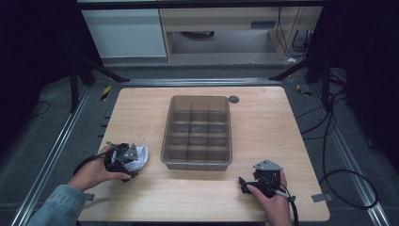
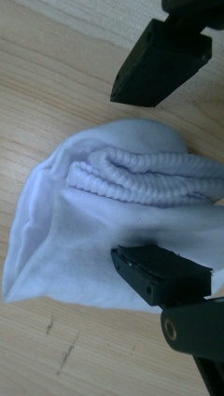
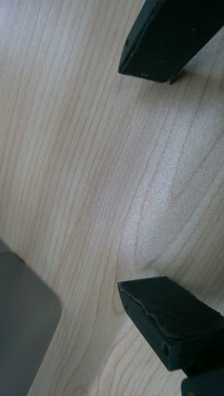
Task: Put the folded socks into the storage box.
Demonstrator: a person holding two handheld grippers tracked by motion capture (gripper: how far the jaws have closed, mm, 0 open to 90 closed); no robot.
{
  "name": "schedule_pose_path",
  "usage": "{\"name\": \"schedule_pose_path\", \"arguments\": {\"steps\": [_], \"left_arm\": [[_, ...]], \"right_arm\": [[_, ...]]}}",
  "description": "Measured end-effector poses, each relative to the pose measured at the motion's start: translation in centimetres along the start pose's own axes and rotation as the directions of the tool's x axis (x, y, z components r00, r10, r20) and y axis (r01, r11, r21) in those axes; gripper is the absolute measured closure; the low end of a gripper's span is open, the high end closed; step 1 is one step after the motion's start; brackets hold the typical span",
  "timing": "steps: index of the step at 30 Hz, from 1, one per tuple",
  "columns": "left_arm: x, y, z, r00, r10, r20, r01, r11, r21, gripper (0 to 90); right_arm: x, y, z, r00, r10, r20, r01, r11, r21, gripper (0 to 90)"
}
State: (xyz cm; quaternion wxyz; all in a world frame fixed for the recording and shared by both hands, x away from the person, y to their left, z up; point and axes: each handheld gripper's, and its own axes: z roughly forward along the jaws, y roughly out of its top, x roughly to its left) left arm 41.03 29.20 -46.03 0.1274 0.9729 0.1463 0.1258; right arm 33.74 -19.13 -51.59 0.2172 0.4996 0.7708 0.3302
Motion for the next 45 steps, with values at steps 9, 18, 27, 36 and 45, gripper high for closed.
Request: {"name": "schedule_pose_path", "arguments": {"steps": [9, 18, 27, 36, 45], "left_arm": [[0.7, 0.1, 0.2, 0.9999, -0.003, 0.012, 0.003, 0.9998, 0.017, 31.9], [1.4, 0.6, 0.2, 0.9996, 0.018, 0.022, -0.019, 0.9983, 0.056, 47.8], [2.3, 0.8, 0.0, 0.9959, 0.007, 0.091, -0.012, 0.9982, 0.058, 68.6], [2.8, 1.3, -0.9, 0.9941, 0.008, 0.108, -0.013, 0.9989, 0.045, 71.0], [3.4, 2.3, -3.3, 0.9966, 0.013, 0.082, -0.015, 0.9997, 0.021, 71.0]], "right_arm": [[0.0, 0.0, 0.0, 1.0000, 0.000, 0.000, 0.000, 1.000, 0.000, 0.4], [0.0, 0.0, 0.0, 1.0000, 0.000, 0.000, 0.000, 1.000, 0.000, 0.4], [0.0, 0.0, 0.0, 1.0000, -0.001, -0.001, 0.001, 1.000, -0.001, 0.4], [0.0, 0.0, 0.0, 1.0000, -0.001, 0.000, 0.001, 1.000, 0.000, 0.4], [0.0, 0.0, 0.0, 1.0000, -0.002, 0.000, 0.002, 1.000, -0.001, 0.4]]}}
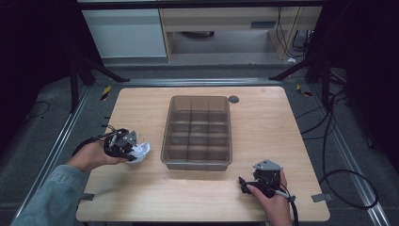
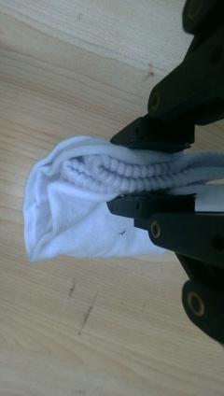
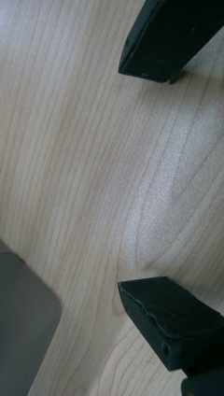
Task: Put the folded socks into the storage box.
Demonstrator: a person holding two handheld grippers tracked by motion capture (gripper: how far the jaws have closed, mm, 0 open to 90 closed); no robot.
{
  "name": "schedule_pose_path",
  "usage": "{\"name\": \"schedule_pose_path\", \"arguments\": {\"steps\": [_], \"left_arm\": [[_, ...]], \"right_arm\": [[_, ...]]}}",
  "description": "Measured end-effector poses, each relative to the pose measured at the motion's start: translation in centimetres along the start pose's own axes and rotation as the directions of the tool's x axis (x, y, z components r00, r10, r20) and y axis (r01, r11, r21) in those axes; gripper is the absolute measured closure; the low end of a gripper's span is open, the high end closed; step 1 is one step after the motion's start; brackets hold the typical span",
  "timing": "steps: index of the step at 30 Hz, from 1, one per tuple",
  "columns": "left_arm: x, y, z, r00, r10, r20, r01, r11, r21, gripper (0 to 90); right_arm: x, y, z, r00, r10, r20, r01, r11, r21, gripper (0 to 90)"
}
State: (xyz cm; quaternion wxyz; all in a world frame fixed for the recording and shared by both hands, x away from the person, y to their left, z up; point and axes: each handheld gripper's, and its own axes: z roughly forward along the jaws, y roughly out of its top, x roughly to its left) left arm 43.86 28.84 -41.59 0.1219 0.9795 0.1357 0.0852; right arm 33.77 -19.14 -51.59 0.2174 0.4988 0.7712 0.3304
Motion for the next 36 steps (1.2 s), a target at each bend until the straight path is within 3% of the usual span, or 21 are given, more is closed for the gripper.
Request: {"name": "schedule_pose_path", "arguments": {"steps": [24, 36], "left_arm": [[0.2, 2.7, -4.7, 0.9974, 0.061, -0.039, -0.062, 0.9979, -0.020, 70.9], [0.2, 5.7, -5.9, 0.9934, 0.107, -0.041, -0.108, 0.9938, -0.025, 70.8]], "right_arm": [[0.0, 0.0, 0.0, 1.0000, 0.000, -0.001, 0.000, 1.000, 0.001, 0.4], [0.0, 0.0, 0.0, 1.0000, -0.001, 0.000, 0.001, 1.000, 0.000, 0.4]]}}
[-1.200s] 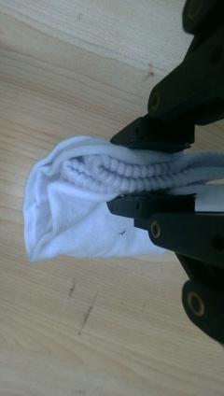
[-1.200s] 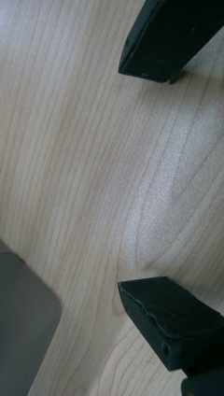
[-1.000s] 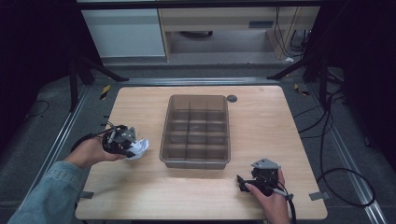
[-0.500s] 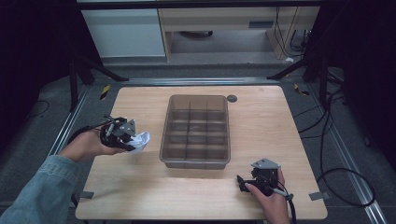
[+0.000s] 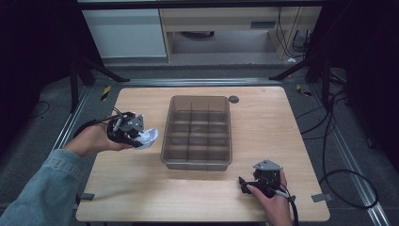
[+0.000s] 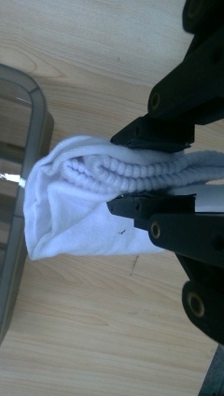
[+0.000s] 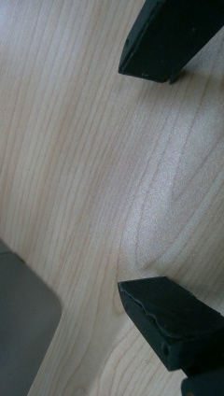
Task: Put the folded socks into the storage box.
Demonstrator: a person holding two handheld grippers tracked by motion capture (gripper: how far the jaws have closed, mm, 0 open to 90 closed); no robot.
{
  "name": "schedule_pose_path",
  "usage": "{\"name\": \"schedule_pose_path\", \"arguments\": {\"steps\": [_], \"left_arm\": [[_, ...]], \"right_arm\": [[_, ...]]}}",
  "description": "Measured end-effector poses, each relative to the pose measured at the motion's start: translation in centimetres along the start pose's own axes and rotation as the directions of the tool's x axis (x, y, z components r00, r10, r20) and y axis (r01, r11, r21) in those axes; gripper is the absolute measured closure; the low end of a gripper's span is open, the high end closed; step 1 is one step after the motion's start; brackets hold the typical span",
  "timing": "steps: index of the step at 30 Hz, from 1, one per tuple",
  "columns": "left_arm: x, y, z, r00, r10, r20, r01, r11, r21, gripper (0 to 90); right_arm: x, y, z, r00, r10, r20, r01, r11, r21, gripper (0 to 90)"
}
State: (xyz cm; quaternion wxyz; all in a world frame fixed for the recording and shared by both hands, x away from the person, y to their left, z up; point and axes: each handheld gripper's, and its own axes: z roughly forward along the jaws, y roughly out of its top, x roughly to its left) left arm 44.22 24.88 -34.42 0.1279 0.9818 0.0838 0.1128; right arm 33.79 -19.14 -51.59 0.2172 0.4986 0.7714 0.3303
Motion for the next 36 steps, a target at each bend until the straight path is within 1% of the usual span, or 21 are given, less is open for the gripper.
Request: {"name": "schedule_pose_path", "arguments": {"steps": [4, 5, 13, 15, 18, 23, 24, 25, 26, 30, 31, 32, 33, 36], "left_arm": [[0.0, 0.6, -0.1, 1.0000, 0.006, 0.000, -0.006, 1.0000, 0.001, 70.8], [0.1, 0.9, -0.2, 0.9998, 0.022, -0.001, -0.022, 0.9997, 0.006, 70.8], [0.0, 2.4, -0.4, 0.9992, 0.040, 0.008, -0.040, 0.9992, 0.003, 70.8], [0.0, 2.9, -0.4, 0.9985, 0.054, 0.012, -0.054, 0.9985, 0.007, 70.7], [-0.1, 3.3, -0.4, 0.9986, 0.049, 0.019, -0.049, 0.9987, 0.011, 70.8], [-0.3, 4.4, -0.3, 0.9974, 0.064, 0.033, -0.064, 0.9979, 0.008, 70.7], [-0.3, 4.4, -0.3, 0.9974, 0.064, 0.033, -0.064, 0.9979, 0.008, 70.7], [-0.4, 4.8, -0.1, 0.9968, 0.069, 0.039, -0.070, 0.9976, 0.006, 70.6], [-0.4, 4.8, -0.1, 0.9968, 0.069, 0.039, -0.070, 0.9976, 0.006, 70.6], [-0.7, 6.0, 0.7, 0.9945, 0.088, 0.057, -0.089, 0.9960, 0.012, 70.5], [-0.7, 6.0, 0.7, 0.9945, 0.088, 0.057, -0.089, 0.9960, 0.012, 70.5], [-0.9, 6.4, 1.0, 0.9936, 0.094, 0.062, -0.095, 0.9954, 0.013, 70.5], [-0.9, 6.4, 1.0, 0.9936, 0.094, 0.062, -0.095, 0.9954, 0.013, 70.5], [-1.1, 7.1, 1.3, 0.9920, 0.104, 0.072, -0.106, 0.9942, 0.018, 70.4]], "right_arm": [[0.0, 0.0, 0.0, 1.0000, -0.001, 0.000, 0.001, 1.000, 0.000, 0.4], [0.0, 0.0, 0.0, 1.0000, 0.000, -0.001, 0.000, 1.000, 0.000, 0.4], [0.0, 0.0, 0.0, 1.0000, 0.000, 0.000, 0.000, 1.000, 0.000, 0.4], [0.0, 0.0, 0.0, 1.0000, 0.000, -0.001, 0.000, 1.000, 0.000, 0.4], [0.0, 0.0, 0.0, 1.0000, 0.000, -0.001, 0.000, 1.000, 0.000, 0.4], [0.0, 0.0, 0.0, 1.0000, -0.001, -0.001, 0.001, 1.000, 0.000, 0.4], [0.0, 0.0, 0.0, 1.0000, -0.001, -0.001, 0.001, 1.000, 0.000, 0.4], [0.0, 0.0, 0.0, 1.0000, 0.000, -0.001, 0.000, 1.000, 0.000, 0.4], [0.0, 0.0, 0.0, 1.0000, 0.000, -0.001, 0.000, 1.000, 0.000, 0.4], [0.0, 0.0, 0.0, 1.0000, 0.000, -0.001, 0.000, 1.000, 0.001, 0.4], [0.0, 0.0, 0.0, 1.0000, 0.000, -0.001, 0.000, 1.000, 0.001, 0.4], [0.0, 0.0, 0.0, 1.0000, 0.000, -0.001, 0.000, 1.000, 0.000, 0.4], [0.0, 0.0, 0.0, 1.0000, 0.000, -0.001, 0.000, 1.000, 0.000, 0.4], [0.0, 0.0, 0.0, 1.0000, 0.000, -0.001, 0.000, 1.000, 0.000, 0.4]]}}
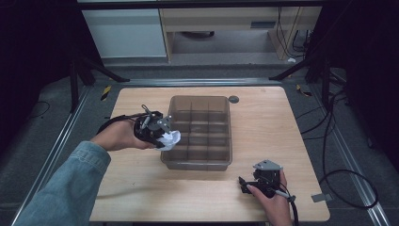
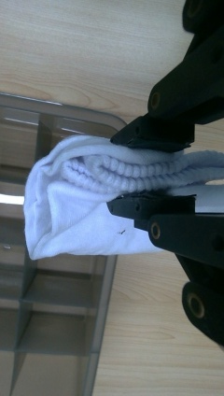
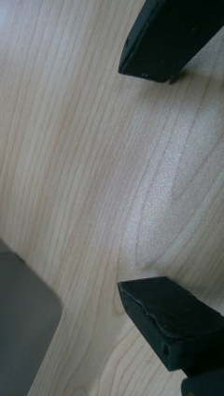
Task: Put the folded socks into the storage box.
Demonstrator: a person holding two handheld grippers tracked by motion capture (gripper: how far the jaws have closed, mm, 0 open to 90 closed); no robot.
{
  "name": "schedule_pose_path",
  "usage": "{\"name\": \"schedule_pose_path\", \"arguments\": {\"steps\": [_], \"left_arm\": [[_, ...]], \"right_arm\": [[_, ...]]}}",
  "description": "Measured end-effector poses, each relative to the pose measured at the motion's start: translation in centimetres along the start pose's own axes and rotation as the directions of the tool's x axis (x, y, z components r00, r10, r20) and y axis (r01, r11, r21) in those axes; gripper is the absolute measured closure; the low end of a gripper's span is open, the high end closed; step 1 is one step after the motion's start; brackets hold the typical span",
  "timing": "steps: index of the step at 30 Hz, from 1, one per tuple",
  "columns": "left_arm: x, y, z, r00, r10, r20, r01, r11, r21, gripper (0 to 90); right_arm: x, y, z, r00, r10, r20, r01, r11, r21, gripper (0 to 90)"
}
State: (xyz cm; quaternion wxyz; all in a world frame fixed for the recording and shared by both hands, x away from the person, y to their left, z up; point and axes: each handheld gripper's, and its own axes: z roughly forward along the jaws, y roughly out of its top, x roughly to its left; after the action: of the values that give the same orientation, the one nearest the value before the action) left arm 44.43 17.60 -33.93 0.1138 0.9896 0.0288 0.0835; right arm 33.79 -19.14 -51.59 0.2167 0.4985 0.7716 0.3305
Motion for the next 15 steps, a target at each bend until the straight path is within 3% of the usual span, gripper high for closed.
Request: {"name": "schedule_pose_path", "arguments": {"steps": [15], "left_arm": [[-0.8, 2.8, 2.7, 0.9972, 0.040, 0.062, -0.042, 0.9988, 0.024, 70.0]], "right_arm": [[0.0, 0.0, 0.0, 1.0000, 0.000, 0.000, 0.000, 1.000, 0.000, 0.4]]}}
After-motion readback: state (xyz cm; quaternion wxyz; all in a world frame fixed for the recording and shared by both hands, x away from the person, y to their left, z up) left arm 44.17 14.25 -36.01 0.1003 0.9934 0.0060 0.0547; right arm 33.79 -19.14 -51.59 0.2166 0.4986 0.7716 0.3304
